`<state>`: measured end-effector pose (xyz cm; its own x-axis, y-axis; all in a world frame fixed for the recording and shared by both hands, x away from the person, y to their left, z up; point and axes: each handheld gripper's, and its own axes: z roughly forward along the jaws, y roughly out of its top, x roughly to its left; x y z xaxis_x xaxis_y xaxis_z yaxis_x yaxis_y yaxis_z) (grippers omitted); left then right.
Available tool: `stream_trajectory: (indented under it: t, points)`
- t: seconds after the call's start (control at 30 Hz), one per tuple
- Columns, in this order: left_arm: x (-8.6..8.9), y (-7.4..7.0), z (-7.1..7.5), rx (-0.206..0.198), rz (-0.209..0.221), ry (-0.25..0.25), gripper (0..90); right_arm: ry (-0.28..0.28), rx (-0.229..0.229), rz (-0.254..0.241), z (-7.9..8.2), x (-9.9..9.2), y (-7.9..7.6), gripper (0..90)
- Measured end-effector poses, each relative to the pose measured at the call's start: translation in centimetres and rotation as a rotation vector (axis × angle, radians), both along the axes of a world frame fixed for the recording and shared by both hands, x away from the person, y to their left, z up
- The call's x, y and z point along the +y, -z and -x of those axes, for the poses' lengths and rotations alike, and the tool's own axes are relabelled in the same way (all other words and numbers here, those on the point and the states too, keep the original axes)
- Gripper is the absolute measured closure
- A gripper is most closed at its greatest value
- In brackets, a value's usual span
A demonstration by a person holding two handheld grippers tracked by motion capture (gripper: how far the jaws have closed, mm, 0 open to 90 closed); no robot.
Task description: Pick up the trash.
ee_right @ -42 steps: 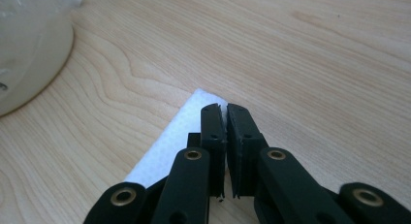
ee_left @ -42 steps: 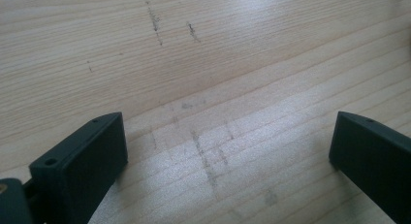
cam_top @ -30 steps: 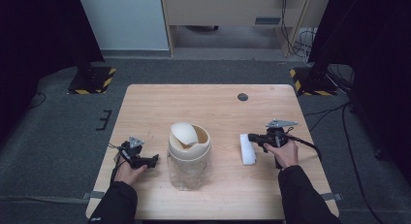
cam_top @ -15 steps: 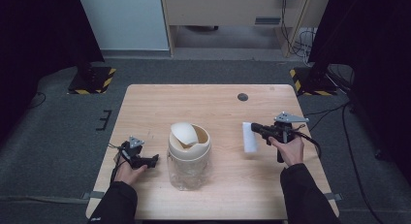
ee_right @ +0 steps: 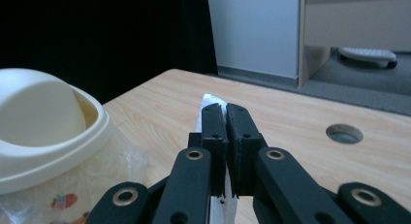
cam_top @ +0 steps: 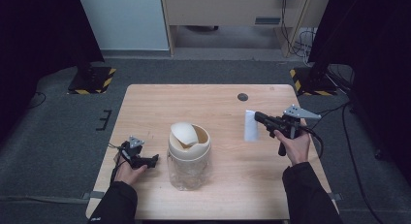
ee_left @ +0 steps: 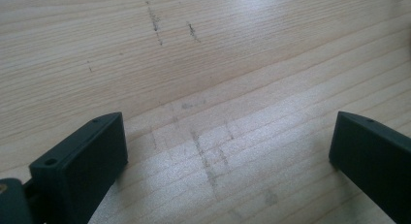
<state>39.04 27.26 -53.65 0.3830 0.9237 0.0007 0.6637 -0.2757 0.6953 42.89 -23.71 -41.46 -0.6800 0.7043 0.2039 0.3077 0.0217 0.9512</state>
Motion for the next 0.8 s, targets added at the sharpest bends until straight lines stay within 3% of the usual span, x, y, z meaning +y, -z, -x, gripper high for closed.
stream_trajectory:
  t: [0.27, 0.8]
  points:
    - [0.0, 0.0, 0.0, 0.0, 0.0, 0.0, 0.0, 0.005, -0.055, -0.032, 0.4, 0.4, -1.3, 87.2]
    - [0.0, 0.0, 0.0, 0.0, 0.0, 0.0, 0.0, -0.009, -0.118, -0.078, 0.9, 1.8, -3.6, 87.2]
